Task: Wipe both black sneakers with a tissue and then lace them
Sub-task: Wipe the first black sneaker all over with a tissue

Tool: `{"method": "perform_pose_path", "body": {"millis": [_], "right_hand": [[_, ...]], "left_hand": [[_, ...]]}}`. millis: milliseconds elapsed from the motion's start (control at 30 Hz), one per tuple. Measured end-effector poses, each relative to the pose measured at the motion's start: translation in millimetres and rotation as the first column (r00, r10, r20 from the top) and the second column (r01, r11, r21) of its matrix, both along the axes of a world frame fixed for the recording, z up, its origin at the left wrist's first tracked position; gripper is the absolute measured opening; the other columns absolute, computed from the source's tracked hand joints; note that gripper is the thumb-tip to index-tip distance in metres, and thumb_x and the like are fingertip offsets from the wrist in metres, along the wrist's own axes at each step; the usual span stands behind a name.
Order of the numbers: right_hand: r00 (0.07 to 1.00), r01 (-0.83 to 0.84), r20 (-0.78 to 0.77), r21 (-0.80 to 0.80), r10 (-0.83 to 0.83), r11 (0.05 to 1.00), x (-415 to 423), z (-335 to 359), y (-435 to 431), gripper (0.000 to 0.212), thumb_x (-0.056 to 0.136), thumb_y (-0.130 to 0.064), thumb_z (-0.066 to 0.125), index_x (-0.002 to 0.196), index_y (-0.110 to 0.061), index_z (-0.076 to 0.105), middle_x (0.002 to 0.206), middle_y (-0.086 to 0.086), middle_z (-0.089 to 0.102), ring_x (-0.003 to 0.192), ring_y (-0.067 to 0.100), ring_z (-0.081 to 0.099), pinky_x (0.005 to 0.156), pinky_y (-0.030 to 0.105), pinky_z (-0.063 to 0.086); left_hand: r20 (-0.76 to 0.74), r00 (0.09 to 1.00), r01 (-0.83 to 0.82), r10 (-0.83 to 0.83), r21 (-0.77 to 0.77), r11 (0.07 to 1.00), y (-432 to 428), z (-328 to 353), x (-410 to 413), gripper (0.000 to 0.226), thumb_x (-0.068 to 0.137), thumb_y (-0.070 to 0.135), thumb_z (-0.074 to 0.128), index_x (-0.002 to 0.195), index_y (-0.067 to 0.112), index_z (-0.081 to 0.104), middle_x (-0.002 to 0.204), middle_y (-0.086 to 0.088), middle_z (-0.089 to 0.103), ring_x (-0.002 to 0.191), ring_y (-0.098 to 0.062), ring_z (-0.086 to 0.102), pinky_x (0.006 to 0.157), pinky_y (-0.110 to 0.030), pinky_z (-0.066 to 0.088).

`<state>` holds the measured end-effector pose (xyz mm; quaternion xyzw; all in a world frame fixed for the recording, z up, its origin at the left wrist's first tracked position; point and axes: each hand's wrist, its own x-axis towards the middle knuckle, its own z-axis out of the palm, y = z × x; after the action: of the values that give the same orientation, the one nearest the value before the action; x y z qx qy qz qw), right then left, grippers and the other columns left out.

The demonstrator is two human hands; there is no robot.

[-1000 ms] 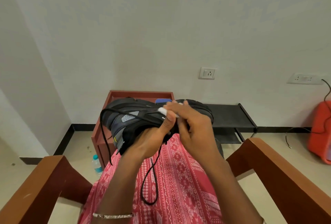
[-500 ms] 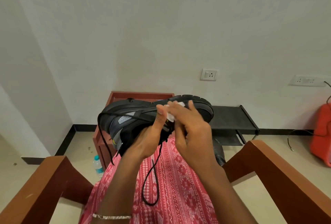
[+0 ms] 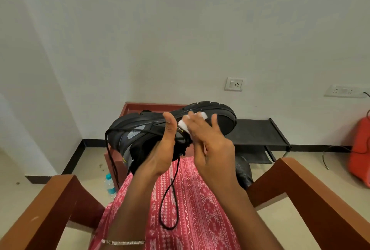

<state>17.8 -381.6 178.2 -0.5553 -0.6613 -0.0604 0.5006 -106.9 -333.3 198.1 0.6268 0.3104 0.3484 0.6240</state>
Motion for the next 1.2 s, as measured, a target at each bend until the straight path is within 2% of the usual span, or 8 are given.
{"method": "perform_pose_path", "body": {"millis": [100, 367, 567, 700, 800, 1000, 1133, 1200], "right_hand": [[0.996, 0.093, 0.001, 0.023, -0.093, 0.995, 6, 0, 6, 0.045, 0.089, 0.003, 0.057, 0.131, -0.012, 0.065, 0.139, 0.003, 0.059, 0.136, 0.007, 0.045, 0.12, 0.049, 0.028], [0.981, -0.159, -0.108, 0.025, 0.161, 0.987, -25, -4, -22, 0.055, 0.091, 0.009, 0.058, 0.137, -0.021, 0.056, 0.14, -0.002, 0.057, 0.135, 0.009, 0.05, 0.118, 0.044, 0.034], [0.996, 0.079, 0.046, 0.039, -0.08, 0.996, -4, -3, 2, 0.048, 0.093, -0.007, 0.047, 0.139, -0.014, 0.058, 0.144, 0.0, 0.052, 0.138, 0.021, 0.048, 0.124, 0.042, 0.021], [0.991, -0.074, -0.109, 0.018, 0.076, 0.997, -26, -4, -17, 0.053, 0.092, 0.004, 0.054, 0.14, -0.019, 0.055, 0.143, -0.001, 0.055, 0.138, 0.017, 0.048, 0.12, 0.045, 0.031], [0.987, -0.142, -0.069, 0.056, 0.145, 0.988, -31, -2, -24, 0.055, 0.088, 0.012, 0.061, 0.137, -0.014, 0.058, 0.142, 0.0, 0.055, 0.136, 0.008, 0.048, 0.12, 0.047, 0.031], [0.993, 0.085, 0.08, 0.035, -0.088, 0.996, -3, 5, 12, 0.062, 0.083, 0.013, 0.061, 0.139, -0.013, 0.057, 0.144, 0.004, 0.054, 0.14, 0.015, 0.043, 0.122, 0.05, 0.023], [0.993, -0.116, -0.04, -0.054, 0.114, 0.992, -18, 18, 4, 0.055, 0.091, 0.009, 0.051, 0.138, -0.018, 0.06, 0.139, 0.001, 0.061, 0.138, 0.013, 0.048, 0.123, 0.045, 0.024], [0.972, -0.232, -0.066, -0.083, 0.227, 0.969, -22, 25, -3, 0.054, 0.092, 0.01, 0.048, 0.136, -0.019, 0.061, 0.131, -0.001, 0.067, 0.132, 0.009, 0.053, 0.123, 0.046, 0.022]], "left_hand": [[0.09, 0.995, 0.048, -0.046, -0.016, 0.999, -3, 3, 2, 0.105, 0.045, 0.107, 0.026, 0.125, 0.05, 0.063, 0.131, 0.009, 0.067, 0.126, -0.011, 0.06, 0.11, -0.036, 0.041], [0.166, 0.986, 0.007, 0.015, -0.131, 0.991, 2, 7, -3, 0.12, 0.034, 0.108, 0.035, 0.087, 0.008, 0.075, 0.102, -0.021, 0.07, 0.106, -0.034, 0.065, 0.108, -0.048, 0.044], [0.323, 0.945, 0.017, 0.05, -0.2, 0.98, -3, 14, 3, 0.098, 0.069, 0.087, 0.008, 0.108, 0.024, 0.073, 0.113, -0.001, 0.076, 0.11, -0.013, 0.07, 0.101, -0.032, 0.047], [0.306, 0.95, 0.013, 0.053, -0.209, 0.978, -2, 12, -1, 0.104, 0.063, 0.09, 0.013, 0.094, 0.017, 0.081, 0.104, -0.009, 0.077, 0.106, -0.021, 0.071, 0.103, -0.037, 0.05], [0.269, 0.962, 0.006, 0.048, -0.194, 0.981, -1, 10, -3, 0.114, 0.057, 0.093, 0.018, 0.105, 0.006, 0.073, 0.102, -0.014, 0.076, 0.105, -0.025, 0.071, 0.105, -0.041, 0.05], [0.263, 0.964, 0.041, -0.032, -0.028, 0.999, -2, 8, 3, 0.115, 0.055, 0.1, 0.028, 0.137, 0.027, 0.06, 0.138, 0.002, 0.063, 0.131, -0.014, 0.056, 0.114, -0.04, 0.038], [0.177, 0.984, -0.001, 0.002, -0.008, 1.0, -2, 2, 5, 0.128, 0.046, 0.105, 0.035, 0.145, 0.024, 0.049, 0.14, 0.001, 0.06, 0.129, -0.008, 0.056, 0.112, -0.034, 0.044], [0.158, 0.987, -0.014, 0.012, 0.011, 1.0, -3, 0, 5, 0.125, 0.045, 0.105, 0.039, 0.132, 0.017, 0.057, 0.125, -0.002, 0.069, 0.12, -0.007, 0.063, 0.103, -0.027, 0.051]]}}
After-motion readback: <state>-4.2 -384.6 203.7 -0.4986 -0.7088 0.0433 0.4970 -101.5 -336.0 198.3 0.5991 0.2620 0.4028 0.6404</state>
